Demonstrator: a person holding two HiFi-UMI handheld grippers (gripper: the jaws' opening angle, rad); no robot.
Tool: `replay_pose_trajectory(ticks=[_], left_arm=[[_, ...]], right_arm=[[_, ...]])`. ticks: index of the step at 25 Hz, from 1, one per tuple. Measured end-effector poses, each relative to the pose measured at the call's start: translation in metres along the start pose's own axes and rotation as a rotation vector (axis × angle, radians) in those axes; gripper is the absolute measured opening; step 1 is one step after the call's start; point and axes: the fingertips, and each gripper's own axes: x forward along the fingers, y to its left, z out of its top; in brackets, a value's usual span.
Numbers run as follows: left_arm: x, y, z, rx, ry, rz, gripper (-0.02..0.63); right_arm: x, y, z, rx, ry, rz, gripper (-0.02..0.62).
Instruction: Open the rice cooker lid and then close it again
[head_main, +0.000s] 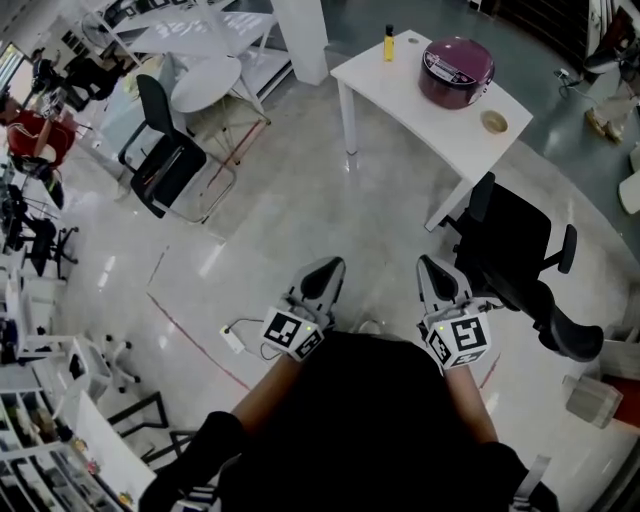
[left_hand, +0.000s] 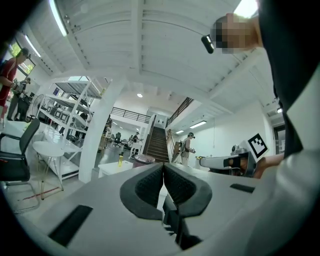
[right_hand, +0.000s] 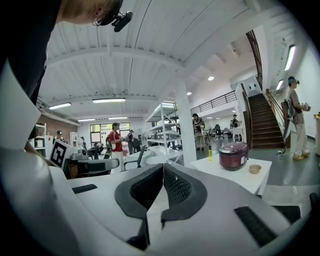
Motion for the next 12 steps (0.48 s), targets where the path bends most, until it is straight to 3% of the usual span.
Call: replay_pose_trajectory(ticks=[6, 8, 9, 12], left_arm=[[-0.008, 0.013, 0.000, -0.001, 0.003, 0.034, 0.006], [-0.011, 0.019, 0.000, -0.011, 0.009, 0.046, 0.111], [-0.013, 0.023, 0.000, -0.016, 0.015, 0.053, 0.161], [-0.015, 0.029, -0.004, -0.028, 0.029, 0.067, 0.218]], right_arm=[[0.005, 0.001, -0.007, 0.009, 0.016, 0.022, 0.013], [0.007, -0.002, -0.006, 0.020, 0.014, -0.003, 0.172], [0.008, -0.004, -0.005, 0.023, 0.013, -0.018, 0.210], [0.008, -0.010, -0.006, 0.025, 0.013, -0.048, 0.236]])
